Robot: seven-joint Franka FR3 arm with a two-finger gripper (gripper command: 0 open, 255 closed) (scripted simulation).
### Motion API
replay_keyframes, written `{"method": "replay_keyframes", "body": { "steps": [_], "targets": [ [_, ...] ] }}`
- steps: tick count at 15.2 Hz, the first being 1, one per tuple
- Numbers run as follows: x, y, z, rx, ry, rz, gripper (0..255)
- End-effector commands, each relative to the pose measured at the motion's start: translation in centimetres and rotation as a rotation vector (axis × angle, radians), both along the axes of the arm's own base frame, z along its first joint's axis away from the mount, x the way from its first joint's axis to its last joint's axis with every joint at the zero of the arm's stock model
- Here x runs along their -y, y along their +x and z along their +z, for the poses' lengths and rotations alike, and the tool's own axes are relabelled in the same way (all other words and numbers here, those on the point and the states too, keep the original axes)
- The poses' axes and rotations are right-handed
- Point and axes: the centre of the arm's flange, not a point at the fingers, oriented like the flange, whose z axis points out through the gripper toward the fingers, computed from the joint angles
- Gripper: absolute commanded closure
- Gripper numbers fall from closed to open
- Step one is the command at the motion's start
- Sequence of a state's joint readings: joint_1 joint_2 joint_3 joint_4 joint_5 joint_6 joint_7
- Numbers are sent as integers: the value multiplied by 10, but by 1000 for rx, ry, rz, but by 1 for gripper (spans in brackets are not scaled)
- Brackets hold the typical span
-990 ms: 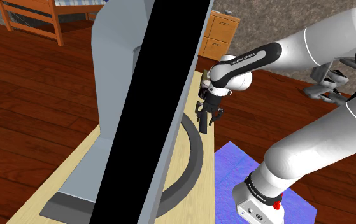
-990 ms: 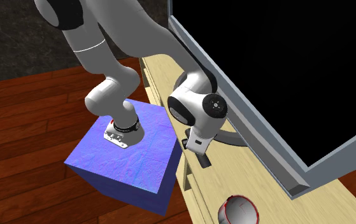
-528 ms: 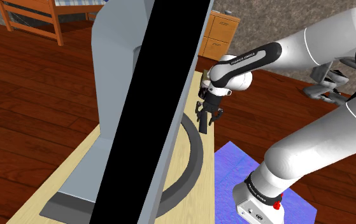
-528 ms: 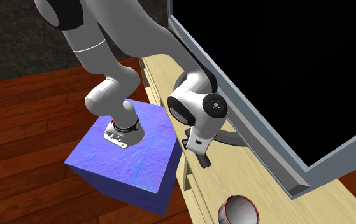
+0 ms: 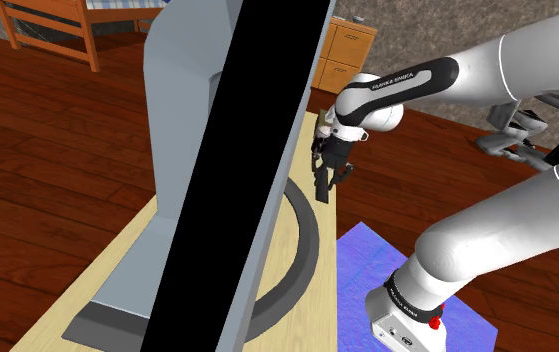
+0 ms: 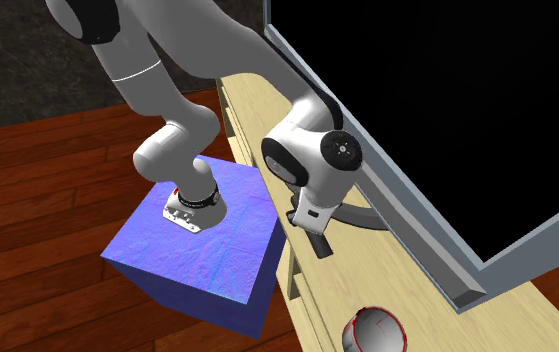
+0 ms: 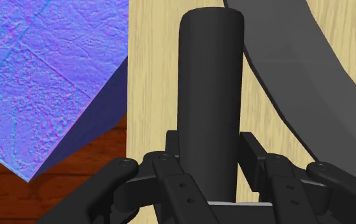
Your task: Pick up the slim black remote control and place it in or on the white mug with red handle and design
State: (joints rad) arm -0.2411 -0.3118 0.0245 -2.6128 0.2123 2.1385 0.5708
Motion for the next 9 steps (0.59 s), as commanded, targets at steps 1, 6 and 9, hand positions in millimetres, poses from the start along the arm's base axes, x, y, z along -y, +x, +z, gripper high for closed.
{"method": "replay_keyframes", "body": {
  "steps": [1,6,9],
  "targets": [
    [0,0,10,0,0,0,255],
    [0,0,37,0,0,0,255],
    [0,0,53,0,0,0,255]
  ]
}}
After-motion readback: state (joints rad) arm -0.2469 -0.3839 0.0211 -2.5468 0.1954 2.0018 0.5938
